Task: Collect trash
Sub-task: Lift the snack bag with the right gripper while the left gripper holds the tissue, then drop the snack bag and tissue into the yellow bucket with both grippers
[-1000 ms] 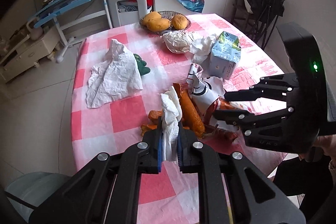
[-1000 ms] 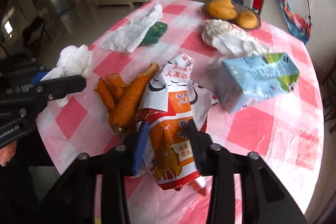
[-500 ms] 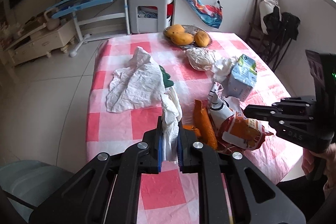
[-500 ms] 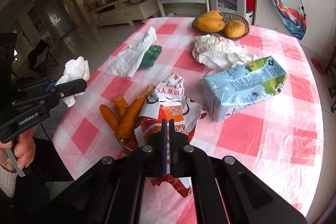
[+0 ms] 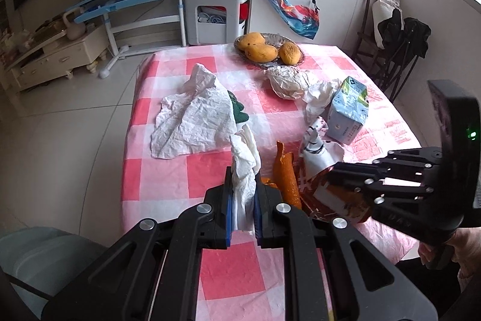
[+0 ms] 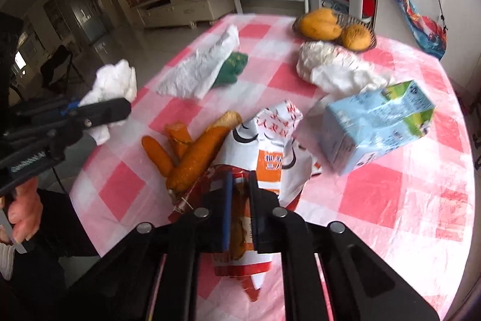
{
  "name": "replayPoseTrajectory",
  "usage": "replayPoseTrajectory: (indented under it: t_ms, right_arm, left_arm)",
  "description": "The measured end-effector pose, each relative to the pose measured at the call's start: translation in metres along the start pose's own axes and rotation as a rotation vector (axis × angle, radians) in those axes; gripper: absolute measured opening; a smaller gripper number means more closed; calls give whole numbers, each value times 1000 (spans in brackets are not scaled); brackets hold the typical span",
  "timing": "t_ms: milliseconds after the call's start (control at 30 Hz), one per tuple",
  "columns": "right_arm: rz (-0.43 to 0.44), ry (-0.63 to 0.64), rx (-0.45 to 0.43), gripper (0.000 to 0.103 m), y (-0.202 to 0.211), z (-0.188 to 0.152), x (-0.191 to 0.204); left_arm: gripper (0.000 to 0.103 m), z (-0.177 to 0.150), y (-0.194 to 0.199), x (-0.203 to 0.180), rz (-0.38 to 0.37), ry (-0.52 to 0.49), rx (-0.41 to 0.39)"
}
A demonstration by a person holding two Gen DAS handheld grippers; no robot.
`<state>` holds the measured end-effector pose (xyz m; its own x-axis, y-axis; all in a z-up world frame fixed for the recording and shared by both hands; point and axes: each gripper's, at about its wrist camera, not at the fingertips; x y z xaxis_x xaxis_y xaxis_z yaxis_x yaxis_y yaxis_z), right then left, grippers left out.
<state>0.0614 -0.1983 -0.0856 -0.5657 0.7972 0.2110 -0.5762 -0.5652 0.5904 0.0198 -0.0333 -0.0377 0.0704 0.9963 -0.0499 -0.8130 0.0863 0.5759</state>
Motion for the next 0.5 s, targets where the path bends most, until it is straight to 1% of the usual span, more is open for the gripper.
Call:
replayPoseTrajectory:
  t_ms: [167, 500]
  right_arm:
    - [-2, -17, -58, 8, 16, 8, -4]
    - [8, 16, -162, 8, 48, 21, -1]
  left_arm:
    - [11, 1, 3, -1, 0, 3, -15]
    - [11, 6, 16, -2, -1, -1, -75]
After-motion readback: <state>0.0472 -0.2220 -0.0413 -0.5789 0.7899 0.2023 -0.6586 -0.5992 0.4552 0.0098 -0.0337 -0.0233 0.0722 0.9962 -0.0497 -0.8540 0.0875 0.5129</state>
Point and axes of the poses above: each gripper's, at about its wrist camera, not at the fingertips, and y roughly against the way its jaws point, x to its left, z to its top, and after that the axes turned 15 degrees about -x, right-handed
